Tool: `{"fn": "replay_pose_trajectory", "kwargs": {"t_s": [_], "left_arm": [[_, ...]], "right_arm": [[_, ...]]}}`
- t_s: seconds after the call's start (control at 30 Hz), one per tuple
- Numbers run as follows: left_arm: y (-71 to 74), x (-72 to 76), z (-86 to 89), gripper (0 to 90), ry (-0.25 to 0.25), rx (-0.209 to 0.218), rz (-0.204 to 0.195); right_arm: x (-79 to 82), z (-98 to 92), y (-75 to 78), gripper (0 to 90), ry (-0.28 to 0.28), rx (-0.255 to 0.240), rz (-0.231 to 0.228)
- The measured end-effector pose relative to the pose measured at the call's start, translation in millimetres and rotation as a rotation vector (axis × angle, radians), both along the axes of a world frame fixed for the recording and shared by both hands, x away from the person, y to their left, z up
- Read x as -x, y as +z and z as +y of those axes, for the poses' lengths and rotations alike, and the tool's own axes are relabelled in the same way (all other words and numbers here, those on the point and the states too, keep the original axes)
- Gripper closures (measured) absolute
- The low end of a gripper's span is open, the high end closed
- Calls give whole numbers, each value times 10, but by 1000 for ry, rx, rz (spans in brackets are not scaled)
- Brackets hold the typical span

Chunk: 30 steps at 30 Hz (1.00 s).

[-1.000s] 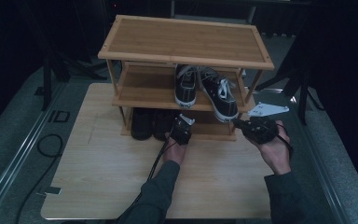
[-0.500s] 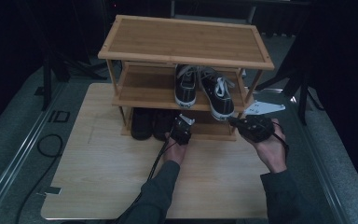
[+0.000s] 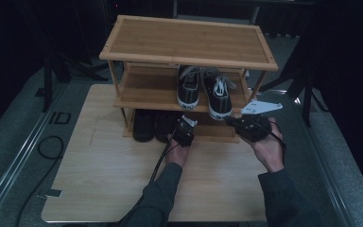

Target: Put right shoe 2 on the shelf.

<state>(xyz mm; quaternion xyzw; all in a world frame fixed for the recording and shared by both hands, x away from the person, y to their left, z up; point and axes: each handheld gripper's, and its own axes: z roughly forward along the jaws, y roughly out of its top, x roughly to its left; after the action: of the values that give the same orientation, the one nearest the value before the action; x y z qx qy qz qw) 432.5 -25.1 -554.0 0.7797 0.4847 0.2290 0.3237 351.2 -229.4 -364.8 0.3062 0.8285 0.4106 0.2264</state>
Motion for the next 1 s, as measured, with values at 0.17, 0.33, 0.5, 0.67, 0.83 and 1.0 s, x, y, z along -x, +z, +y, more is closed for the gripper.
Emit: {"fn": "replay_pose_trajectory", "kwargs": {"t_s": [0.17,0.33,0.5,0.67,0.83,1.0], "left_arm": [[-1,-1,0,898,0,0,-1],[0,-1,1,898,1,-4,-4],[-1,-3,0,898,4,1,-4],[6,-4,13,898,1,2,5],[4,-4,12,898,1,1,3],[3,-3,11,898,4,0,2]], "right_arm": [[-44,27,-14,900,-8,2,3],[-53,62,-13,900,-2,-4,1],[-70,130,-25,900,11,-4,1],[-106,188,-60,900,-3,14,-2],[-132,218,-80,900,7,-7,8],[-153,273,-84,900,15,-12,1]]}}
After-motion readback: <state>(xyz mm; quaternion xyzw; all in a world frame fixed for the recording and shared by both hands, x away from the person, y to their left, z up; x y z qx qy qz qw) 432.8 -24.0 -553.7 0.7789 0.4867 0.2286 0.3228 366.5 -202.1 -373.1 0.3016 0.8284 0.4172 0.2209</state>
